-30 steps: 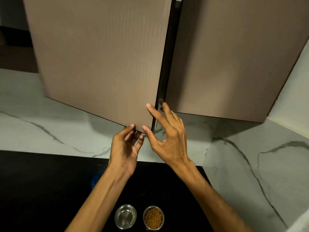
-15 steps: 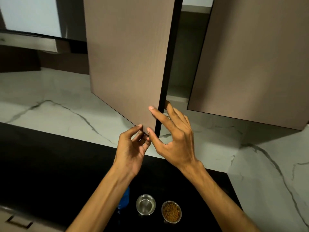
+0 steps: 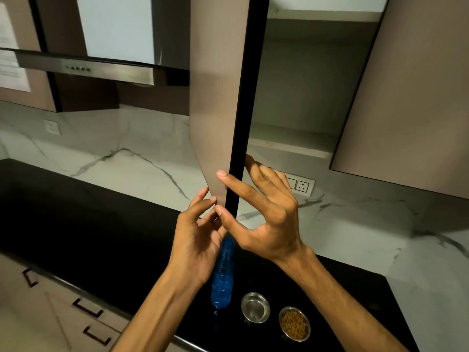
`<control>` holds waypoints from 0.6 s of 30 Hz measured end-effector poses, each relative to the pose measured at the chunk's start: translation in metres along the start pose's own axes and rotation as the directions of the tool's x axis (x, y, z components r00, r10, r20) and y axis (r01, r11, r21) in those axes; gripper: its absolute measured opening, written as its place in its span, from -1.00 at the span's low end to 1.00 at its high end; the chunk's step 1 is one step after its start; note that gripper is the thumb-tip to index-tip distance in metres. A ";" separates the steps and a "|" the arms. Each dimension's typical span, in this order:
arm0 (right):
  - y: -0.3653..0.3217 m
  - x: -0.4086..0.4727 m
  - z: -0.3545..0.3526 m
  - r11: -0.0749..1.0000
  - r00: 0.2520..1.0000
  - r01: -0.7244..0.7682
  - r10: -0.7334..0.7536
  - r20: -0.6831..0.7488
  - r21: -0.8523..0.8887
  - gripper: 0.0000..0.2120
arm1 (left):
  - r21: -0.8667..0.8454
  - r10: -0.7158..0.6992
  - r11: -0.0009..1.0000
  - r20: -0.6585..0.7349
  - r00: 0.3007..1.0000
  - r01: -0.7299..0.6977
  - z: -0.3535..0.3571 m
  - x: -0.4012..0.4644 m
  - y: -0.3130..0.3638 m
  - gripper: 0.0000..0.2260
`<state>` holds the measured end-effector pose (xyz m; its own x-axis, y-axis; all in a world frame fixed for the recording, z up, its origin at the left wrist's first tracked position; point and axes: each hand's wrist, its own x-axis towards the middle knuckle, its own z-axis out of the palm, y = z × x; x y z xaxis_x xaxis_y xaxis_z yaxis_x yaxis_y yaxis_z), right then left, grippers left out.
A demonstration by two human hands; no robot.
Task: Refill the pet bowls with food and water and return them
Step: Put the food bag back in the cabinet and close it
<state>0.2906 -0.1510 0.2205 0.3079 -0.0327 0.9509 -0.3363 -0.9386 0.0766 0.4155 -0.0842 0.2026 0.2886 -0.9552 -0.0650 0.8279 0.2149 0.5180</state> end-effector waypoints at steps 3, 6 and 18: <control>-0.016 0.008 0.015 0.999 1.000 0.018 -0.018 0.015 0.026 -0.46 | -0.018 0.031 0.999 0.000 1.000 -0.031 -0.011 -0.008 0.019 -0.55; -0.033 0.016 0.031 0.999 0.999 0.024 -0.025 0.034 0.047 -0.47 | -0.040 0.045 0.998 0.022 0.999 -0.044 -0.023 -0.014 0.034 -0.50; -0.086 0.037 0.099 0.992 0.999 0.005 -0.011 0.045 0.127 -0.46 | -0.135 0.117 0.984 0.003 0.993 -0.116 -0.068 -0.021 0.082 -0.66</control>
<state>0.4186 -0.1059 0.2193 0.3515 -0.0381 0.9354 -0.2185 -0.9749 0.0425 0.5104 -0.0330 0.1883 0.3823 -0.9240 -0.0011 0.8462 0.3497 0.4020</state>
